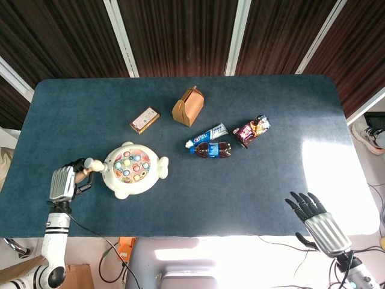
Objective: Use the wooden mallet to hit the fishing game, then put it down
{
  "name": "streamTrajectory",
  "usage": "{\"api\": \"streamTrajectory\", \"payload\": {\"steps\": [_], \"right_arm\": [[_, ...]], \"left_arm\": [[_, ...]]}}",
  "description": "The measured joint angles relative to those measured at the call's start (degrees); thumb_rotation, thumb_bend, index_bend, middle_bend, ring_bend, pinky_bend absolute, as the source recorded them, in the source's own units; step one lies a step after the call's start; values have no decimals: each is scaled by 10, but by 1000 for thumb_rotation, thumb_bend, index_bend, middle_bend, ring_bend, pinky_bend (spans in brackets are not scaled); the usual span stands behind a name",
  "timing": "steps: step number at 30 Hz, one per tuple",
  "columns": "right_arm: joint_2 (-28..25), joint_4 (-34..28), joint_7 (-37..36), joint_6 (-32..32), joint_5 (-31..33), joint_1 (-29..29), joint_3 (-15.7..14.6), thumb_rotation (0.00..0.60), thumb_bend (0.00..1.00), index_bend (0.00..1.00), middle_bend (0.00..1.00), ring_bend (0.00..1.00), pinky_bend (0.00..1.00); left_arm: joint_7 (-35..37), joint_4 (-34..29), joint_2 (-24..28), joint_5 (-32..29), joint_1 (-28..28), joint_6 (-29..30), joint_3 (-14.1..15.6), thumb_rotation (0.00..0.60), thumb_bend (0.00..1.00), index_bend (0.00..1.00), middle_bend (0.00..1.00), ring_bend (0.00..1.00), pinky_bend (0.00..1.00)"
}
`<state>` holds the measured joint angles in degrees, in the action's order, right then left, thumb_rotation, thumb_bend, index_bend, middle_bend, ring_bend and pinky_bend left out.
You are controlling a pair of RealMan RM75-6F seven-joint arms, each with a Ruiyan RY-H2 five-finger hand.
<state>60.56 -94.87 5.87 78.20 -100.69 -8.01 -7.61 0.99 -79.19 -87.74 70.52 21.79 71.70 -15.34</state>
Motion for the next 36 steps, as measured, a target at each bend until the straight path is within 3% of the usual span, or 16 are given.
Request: {"api": "streamTrajectory", "payload": {"steps": [6,14,21,27,36], "right_arm": [[0,0,0,-3,2,-1,1,600,238,0,0,0,0],[-2,-2,-1,-4,2,-1,1,600,239,0,0,0,0],[-5,-4,-4,-3,0,0,-1,600,239,0,0,0,0],[-8,-5,-6,-1,-1,1,-1,600,238,0,0,0,0],[-8,-6,-5,-4,1,1,0,600,238,0,0,0,0]], "left_arm": [[-93,-43,1,-35,28,-10,-18,600,746,753,645,540,638],[-189,-54,-18,-63,59,-9,-26,600,746,754,646,541,640],[-272,5,-70,-92,96,0,-32,600,743,755,646,542,641],[-286,71,-100,-100,112,-1,-28,600,742,755,646,542,642],[-298,96,-125,-111,128,-8,-28,600,741,755,646,542,642]]}}
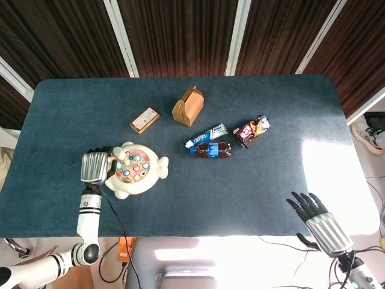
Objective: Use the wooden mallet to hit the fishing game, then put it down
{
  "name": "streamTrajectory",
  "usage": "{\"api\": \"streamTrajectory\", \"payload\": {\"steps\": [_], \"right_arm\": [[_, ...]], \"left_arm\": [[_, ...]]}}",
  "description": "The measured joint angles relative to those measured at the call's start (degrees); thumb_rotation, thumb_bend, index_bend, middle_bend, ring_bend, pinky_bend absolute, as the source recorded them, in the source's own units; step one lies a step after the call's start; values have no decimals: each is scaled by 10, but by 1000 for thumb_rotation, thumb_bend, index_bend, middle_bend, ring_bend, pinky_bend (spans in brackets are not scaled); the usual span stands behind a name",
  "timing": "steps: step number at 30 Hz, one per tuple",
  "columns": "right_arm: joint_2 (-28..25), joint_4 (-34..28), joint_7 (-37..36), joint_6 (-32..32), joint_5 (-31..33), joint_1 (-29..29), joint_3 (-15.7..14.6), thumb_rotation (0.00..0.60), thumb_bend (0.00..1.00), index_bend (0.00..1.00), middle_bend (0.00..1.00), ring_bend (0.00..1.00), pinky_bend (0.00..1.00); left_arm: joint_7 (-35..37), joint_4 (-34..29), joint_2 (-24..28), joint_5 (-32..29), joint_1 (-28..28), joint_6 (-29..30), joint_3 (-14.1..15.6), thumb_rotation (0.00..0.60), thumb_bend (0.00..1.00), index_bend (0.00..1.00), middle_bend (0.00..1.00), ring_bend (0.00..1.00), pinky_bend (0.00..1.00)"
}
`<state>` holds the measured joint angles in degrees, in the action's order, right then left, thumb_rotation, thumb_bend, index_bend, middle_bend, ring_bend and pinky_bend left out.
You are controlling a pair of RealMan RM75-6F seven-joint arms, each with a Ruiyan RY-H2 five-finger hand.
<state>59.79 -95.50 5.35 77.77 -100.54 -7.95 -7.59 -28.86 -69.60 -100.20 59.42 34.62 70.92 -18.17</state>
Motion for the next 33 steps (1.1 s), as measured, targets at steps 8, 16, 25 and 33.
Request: {"api": "streamTrajectory", "payload": {"steps": [8,16,25,33], "right_arm": [[-3,0,-5,3,1,1,1,600,239,0,0,0,0],[-5,0,-6,6,-2,3,0,600,239,0,0,0,0],[-7,1,-9,8,-3,4,0,600,238,0,0,0,0],[-9,0,-13,10,-6,5,0,600,239,0,0,0,0]], "left_arm": [[-10,19,-16,-2,8,-3,6,600,741,755,646,542,642],[-18,32,-22,-7,10,-11,12,600,741,755,646,542,642],[-20,23,-23,-16,12,-19,9,600,742,756,646,542,642],[-10,-5,-17,-19,24,-8,-20,600,740,756,646,542,642]]}}
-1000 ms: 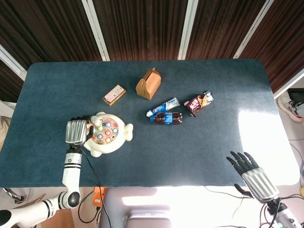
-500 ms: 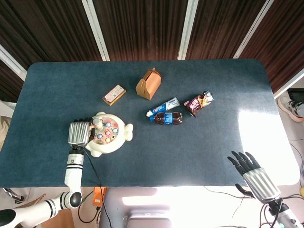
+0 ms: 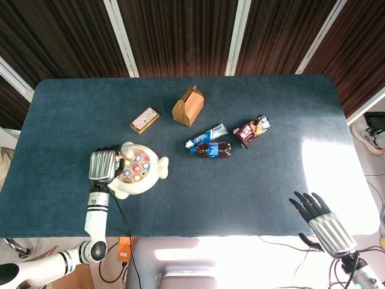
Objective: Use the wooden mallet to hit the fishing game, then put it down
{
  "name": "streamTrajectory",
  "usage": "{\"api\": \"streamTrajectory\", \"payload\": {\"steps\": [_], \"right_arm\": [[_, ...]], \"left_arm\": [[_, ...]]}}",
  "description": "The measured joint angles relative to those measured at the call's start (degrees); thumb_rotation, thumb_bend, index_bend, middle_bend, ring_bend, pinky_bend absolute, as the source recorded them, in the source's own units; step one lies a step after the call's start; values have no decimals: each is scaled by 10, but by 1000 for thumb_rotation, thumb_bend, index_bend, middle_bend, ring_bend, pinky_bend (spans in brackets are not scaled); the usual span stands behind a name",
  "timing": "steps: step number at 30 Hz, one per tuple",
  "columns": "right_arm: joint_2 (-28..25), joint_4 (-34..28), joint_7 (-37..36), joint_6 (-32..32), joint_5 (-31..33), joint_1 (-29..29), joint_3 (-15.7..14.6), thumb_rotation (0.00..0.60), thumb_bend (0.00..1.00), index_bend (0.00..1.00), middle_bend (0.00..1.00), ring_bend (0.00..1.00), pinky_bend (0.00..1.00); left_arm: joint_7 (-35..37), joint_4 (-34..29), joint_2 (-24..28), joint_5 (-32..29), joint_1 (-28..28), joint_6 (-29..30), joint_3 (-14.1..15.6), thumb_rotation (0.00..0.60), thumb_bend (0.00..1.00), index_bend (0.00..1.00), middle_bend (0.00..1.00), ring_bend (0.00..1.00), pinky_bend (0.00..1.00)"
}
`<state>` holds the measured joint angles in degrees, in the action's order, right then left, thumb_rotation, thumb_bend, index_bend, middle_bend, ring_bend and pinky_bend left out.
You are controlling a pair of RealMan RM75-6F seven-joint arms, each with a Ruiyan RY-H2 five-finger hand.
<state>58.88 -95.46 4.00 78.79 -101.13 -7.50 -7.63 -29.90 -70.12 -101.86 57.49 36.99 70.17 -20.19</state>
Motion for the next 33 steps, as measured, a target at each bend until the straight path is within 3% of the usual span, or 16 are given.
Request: {"api": "streamTrajectory", "payload": {"steps": [7,25,33], "right_arm": [[-3,0,-6,5,-1,2,0,600,239,0,0,0,0],[-7,1,-11,12,-4,6,0,600,238,0,0,0,0],[-7,2,-12,14,-5,8,0,600,238,0,0,0,0]], "left_arm": [[-28,10,-18,-18,24,-2,-13,600,738,756,646,542,642],[-50,70,-48,-30,37,-22,10,600,738,756,646,542,642],[-39,44,-39,-22,35,-13,7,600,738,756,646,542,642]]}}
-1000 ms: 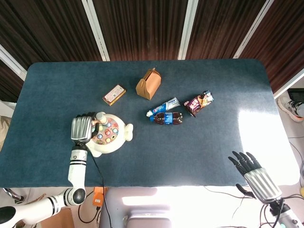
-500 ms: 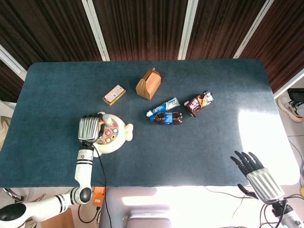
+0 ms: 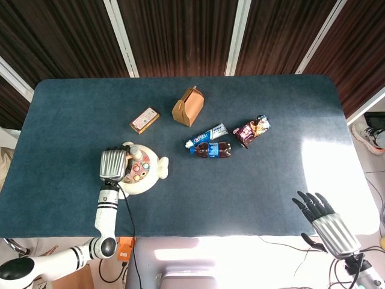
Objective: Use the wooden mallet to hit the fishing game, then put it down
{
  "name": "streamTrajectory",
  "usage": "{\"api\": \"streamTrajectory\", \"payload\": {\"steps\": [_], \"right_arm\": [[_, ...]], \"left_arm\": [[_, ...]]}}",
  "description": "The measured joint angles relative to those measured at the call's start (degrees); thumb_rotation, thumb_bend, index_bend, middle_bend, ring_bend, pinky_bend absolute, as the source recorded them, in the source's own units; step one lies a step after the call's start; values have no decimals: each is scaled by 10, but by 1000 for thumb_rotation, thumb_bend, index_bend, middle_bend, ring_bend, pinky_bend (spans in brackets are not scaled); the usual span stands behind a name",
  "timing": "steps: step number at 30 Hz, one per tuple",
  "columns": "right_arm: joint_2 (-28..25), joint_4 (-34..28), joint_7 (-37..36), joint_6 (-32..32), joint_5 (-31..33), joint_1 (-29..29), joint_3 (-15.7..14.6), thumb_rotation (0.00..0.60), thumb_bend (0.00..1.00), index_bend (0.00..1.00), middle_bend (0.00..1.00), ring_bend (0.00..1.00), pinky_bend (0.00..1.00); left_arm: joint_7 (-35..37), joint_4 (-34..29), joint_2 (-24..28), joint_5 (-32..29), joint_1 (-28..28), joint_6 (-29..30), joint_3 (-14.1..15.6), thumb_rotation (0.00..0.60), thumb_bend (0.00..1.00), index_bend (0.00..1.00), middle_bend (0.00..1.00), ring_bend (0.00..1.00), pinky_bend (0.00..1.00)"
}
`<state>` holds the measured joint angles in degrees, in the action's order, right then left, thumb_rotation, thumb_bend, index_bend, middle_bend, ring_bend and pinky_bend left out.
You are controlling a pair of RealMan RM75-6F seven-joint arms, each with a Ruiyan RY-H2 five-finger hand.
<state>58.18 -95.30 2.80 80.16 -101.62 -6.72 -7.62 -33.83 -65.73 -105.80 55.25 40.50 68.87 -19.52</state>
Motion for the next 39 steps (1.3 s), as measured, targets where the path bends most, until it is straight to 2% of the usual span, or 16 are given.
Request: {"api": "streamTrajectory", "payload": {"steps": [5,8,12,16,18,23,30,39], "right_arm": [[0,1,0,1,-1,1,0,600,238,0,0,0,0],[0,1,0,1,-3,1,-1,600,239,0,0,0,0],[2,0,5,1,-5,2,-2,600,238,0,0,0,0],[6,-3,15,-6,-4,0,-2,600,238,0,0,0,0],[8,-5,21,-12,-4,-2,-1,600,238,0,0,0,0],[13,-9,32,-23,0,-5,-1,600,238,0,0,0,0],[17,-10,41,-30,8,-7,1,600,238,0,0,0,0],[15,-10,38,-31,11,-8,2,600,238,0,0,0,0]], "left_arm": [[17,-57,30,16,-12,18,-1,600,723,756,646,542,642],[32,-114,70,35,-32,34,6,600,706,756,644,542,642],[76,-182,150,72,-82,61,34,600,693,756,643,541,642],[146,-192,200,93,-136,76,70,600,666,756,642,541,619],[186,-175,207,99,-159,79,87,600,645,756,642,541,577],[263,-96,198,109,-192,72,114,600,618,747,641,541,573],[358,49,137,137,-218,45,141,600,594,724,640,534,568],[419,128,86,178,-224,13,157,600,561,680,612,493,504]]}}
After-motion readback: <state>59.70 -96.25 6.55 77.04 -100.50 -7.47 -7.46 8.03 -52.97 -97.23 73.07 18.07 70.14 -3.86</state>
